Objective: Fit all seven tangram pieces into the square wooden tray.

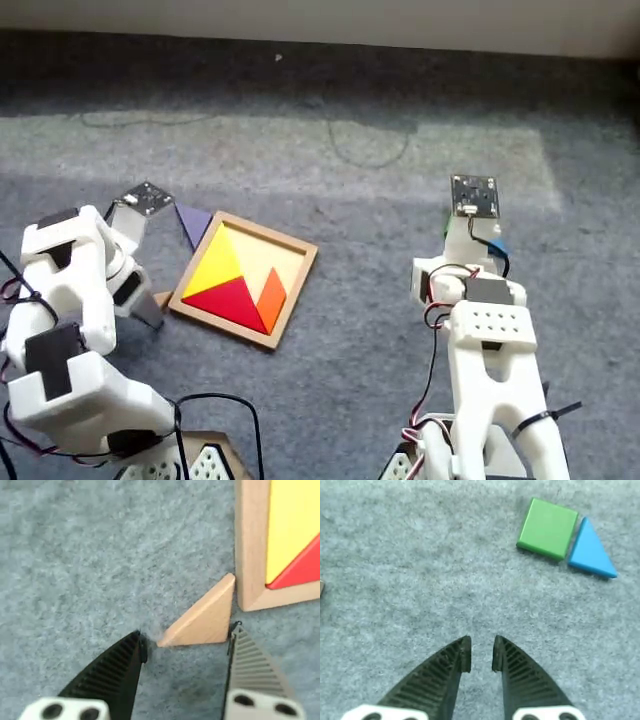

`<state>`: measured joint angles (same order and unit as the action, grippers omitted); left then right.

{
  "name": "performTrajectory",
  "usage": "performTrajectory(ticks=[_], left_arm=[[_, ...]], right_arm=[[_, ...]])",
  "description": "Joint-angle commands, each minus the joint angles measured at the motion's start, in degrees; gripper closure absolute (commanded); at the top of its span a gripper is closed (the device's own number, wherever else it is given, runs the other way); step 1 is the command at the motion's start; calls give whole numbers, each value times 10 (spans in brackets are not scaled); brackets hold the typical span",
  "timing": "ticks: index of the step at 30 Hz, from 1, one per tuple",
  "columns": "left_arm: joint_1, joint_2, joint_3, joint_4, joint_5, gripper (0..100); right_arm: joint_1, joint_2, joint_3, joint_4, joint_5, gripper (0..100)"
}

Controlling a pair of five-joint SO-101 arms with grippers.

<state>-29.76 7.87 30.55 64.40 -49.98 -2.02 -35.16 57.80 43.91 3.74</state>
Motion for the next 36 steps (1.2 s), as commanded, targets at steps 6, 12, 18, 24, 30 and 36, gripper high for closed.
performTrajectory(ticks=[6,12,18,24,30,36], left_arm=[[4,64,-26,-91,-32,784],[15,51,-22,-90,-33,871],[22,-3,-20,-88,-32,932],[30,-78,-20,-24,-32,934],[57,-149,-20,46,-18,937],[113,-206,-13,52,14,936]], right_arm=[[7,-15,-4,-15,1,917],[7,-15,-4,-15,1,917],[7,-15,-5,-15,1,917],[7,-15,-5,-15,1,917],[7,-15,-5,-15,1,917],[7,-15,-5,-15,1,917]])
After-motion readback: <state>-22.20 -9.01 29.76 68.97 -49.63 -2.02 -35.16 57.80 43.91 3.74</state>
